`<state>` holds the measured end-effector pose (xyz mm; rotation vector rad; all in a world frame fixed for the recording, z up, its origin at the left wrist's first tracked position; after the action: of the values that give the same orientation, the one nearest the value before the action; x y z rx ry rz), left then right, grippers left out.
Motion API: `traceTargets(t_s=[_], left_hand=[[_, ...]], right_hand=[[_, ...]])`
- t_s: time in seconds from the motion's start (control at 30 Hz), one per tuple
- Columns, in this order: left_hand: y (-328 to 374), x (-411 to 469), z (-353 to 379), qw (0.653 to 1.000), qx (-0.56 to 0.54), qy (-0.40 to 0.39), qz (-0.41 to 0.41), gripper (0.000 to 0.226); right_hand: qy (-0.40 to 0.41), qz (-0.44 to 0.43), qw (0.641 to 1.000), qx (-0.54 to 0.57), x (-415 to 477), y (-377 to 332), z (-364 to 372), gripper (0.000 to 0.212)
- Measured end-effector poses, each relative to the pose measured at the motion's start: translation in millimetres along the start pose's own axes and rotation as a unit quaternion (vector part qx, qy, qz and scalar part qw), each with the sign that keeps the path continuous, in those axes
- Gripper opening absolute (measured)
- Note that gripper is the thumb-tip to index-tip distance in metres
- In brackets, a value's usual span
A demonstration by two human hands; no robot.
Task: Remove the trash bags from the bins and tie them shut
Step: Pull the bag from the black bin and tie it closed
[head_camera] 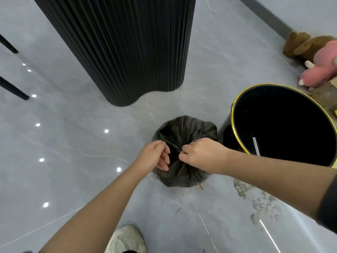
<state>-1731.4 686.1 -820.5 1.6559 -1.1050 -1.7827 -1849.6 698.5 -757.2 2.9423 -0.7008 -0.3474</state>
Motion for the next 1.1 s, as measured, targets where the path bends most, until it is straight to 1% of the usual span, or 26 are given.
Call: traceTargets(t_s=[0.07, 0.1, 0.13, 0.17, 0.23, 0.33, 0.4, 0.47, 0.53, 0.6, 0.67, 0.73, 0.77, 0.8, 0.9, 0.93, 0.97, 1.0, 1.03, 1.07, 1.1], left_hand=[[22.4, 10.7, -2.5, 0.998, 0.023, 0.025, 0.053, 0.022], [35.1, 17.3, -0.9, 0.996, 0.035, 0.023, 0.083, 0.015], [47.3, 23.8, 4.1, 0.993, 0.043, 0.006, 0.106, 0.011], [55.9, 30.5, 11.0, 0.992, 0.051, -0.022, 0.114, 0.016], [61.8, 41.8, 26.8, 0.99, 0.066, -0.099, 0.082, 0.029], [55.1, 48.5, 43.5, 0.976, 0.044, -0.213, -0.018, 0.04], [49.4, 50.3, 48.1, 0.962, 0.038, -0.265, -0.052, 0.041], [46.3, 51.8, 50.2, 0.954, 0.056, -0.291, -0.051, 0.034], [44.6, 54.5, 49.4, 0.958, 0.055, -0.277, -0.044, 0.019], [41.4, 57.1, 45.9, 0.971, 0.032, -0.232, -0.044, 0.01], [36.1, 58.4, 43.8, 0.981, 0.01, -0.189, -0.036, 0.009], [31.2, 57.4, 44.9, 0.987, -0.007, -0.162, -0.019, 0.009], [30.4, 55.3, 45.8, 0.988, -0.009, -0.154, -0.006, 0.008], [29.7, 53.4, 45.9, 0.99, -0.007, -0.144, 0.008, 0.01], [28.4, 47.9, 42.0, 0.993, -0.033, -0.109, 0.031, 0.015], [27.5, 47.0, 39.9, 0.994, -0.055, -0.093, 0.036, 0.015], [26.8, 45.9, 38.3, 0.993, -0.079, -0.076, 0.042, 0.014], [25.6, 45.3, 36.7, 0.992, -0.096, -0.058, 0.05, 0.012], [24.5, 44.5, 35.4, 0.992, -0.109, -0.04, 0.056, 0.012], [22.1, 44.1, 35.0, 0.991, -0.118, -0.029, 0.056, 0.012], [19.6, 43.0, 35.7, 0.99, -0.125, -0.031, 0.048, 0.013]], right_hand=[[0.024, -0.021, 0.999, -0.012, -1.5, -2.5, 1.6, 0.023], [0.04, -0.028, 0.999, -0.015, -1.5, -1.6, 2.0, 0.022], [0.048, -0.028, 0.998, -0.019, -1.0, 0.8, 1.3, 0.021], [0.055, -0.03, 0.998, -0.02, -0.7, 3.4, 2.3, 0.02], [0.057, -0.045, 0.997, -0.023, -0.4, 5.7, 5.3, 0.02], [0.048, -0.079, 0.995, -0.032, -2.8, 2.6, 10.8, 0.021], [0.051, -0.084, 0.995, -0.031, -4.9, 2.8, 11.6, 0.021], [0.069, -0.073, 0.995, -0.024, -6.4, 6.2, 11.0, 0.022], [0.087, -0.062, 0.994, 0.002, -7.4, 10.0, 9.4, 0.023], [0.086, -0.053, 0.995, 0.026, -7.6, 14.4, 7.0, 0.025], [0.065, -0.042, 0.995, 0.06, -5.6, 18.2, 3.1, 0.026], [0.016, -0.031, 0.992, 0.123, -1.5, 21.5, 5.6, 0.017], [-0.006, -0.014, 0.985, 0.174, 1.1, 24.2, 6.0, 0.011], [-0.013, 0.015, 0.972, 0.235, 2.7, 28.7, 6.3, 0.01], [-0.044, 0.129, 0.911, 0.389, 0.4, 40.8, 15.0, 0.018], [-0.031, 0.173, 0.883, 0.434, -2.4, 45.2, 19.6, 0.019], [-0.008, 0.216, 0.848, 0.484, -5.8, 49.0, 22.9, 0.019], [0.019, 0.251, 0.811, 0.528, -9.6, 51.0, 27.3, 0.018], [0.042, 0.271, 0.785, 0.556, -12.9, 51.4, 29.9, 0.017], [0.064, 0.275, 0.778, 0.561, -15.3, 50.6, 31.7, 0.016], [0.083, 0.265, 0.792, 0.544, -16.7, 48.3, 30.9, 0.016]])
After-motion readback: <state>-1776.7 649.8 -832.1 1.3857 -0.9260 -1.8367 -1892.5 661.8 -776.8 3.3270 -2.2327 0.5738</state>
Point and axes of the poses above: each hand's wrist, its own x-axis towards the middle knuckle, its own z-axis out of the palm, y = z × x, the point moved 7 cm from there along x, towards the middle knuckle, and after that the axes turned 4 degrees about -x, right-handed, at the moved point
